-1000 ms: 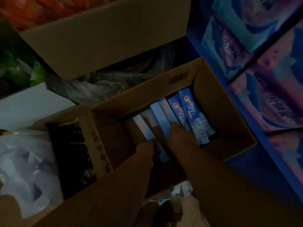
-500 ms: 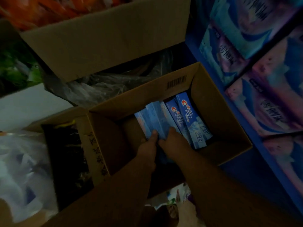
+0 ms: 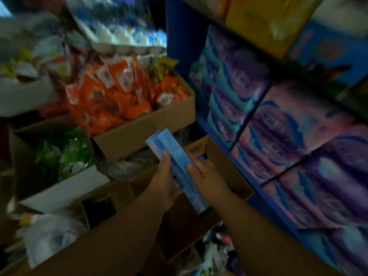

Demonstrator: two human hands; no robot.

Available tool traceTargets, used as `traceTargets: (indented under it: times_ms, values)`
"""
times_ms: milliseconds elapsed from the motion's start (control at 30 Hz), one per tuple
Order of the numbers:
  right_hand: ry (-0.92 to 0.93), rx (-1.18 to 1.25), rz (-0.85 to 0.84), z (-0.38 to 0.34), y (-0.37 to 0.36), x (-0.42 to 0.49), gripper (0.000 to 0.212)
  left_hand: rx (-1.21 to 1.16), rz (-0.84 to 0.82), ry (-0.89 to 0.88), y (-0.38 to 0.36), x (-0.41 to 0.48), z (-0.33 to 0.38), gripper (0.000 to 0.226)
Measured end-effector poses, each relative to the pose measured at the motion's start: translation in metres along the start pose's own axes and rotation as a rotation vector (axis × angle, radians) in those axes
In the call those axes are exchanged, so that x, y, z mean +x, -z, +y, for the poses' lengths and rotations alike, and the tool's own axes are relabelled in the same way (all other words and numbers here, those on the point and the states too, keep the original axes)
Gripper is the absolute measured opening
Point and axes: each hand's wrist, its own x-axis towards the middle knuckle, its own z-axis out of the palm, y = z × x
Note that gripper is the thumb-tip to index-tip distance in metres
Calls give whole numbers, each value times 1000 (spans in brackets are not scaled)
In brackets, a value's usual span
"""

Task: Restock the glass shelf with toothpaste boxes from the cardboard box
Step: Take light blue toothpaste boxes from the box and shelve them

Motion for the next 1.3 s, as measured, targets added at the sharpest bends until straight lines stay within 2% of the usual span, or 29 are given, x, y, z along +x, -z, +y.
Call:
traceTargets:
  times_ms: [100, 200, 267, 333, 400, 500, 567, 800, 1000, 1133, 1200, 1300]
  values:
    - [63, -189, 51, -47, 35, -19, 50, 7, -172, -10, -28, -31, 34, 73]
    - [190, -370, 175, -93, 69, -44, 61, 20, -242, -37, -65, -58, 63, 59]
    - [210, -337, 230, -121, 95, -62, 69, 8, -291, -25, -93, -76, 84, 62]
    - [158, -185, 262, -148, 125, -82, 78, 1, -411, -4, -122, -94, 104, 66]
    - [97, -53, 251, -171, 160, -99, 79, 0, -461, -48, -152, -117, 122, 54]
    - [88, -103, 253, -198, 205, -126, 82, -17, -569, -110, -196, -157, 145, 36]
    - [81, -123, 319, -213, 227, -145, 88, -10, -655, -110, -222, -182, 155, 38]
    - [213, -161, 595, -269, 295, -236, 82, 4, -920, -208, -307, -269, 183, 41]
    - [252, -327, 795, -306, 345, -345, 81, -16, -1125, -305, -373, -351, 182, 39]
    - [192, -467, 923, -317, 381, -425, 80, 31, -1280, -504, -423, -401, 171, 56]
    - [160, -507, 982, -314, 400, -460, 81, 11, -1285, -623, -447, -425, 163, 65]
    - [84, -532, 1025, -299, 427, -509, 80, 30, -1236, -700, -478, -454, 145, 90]
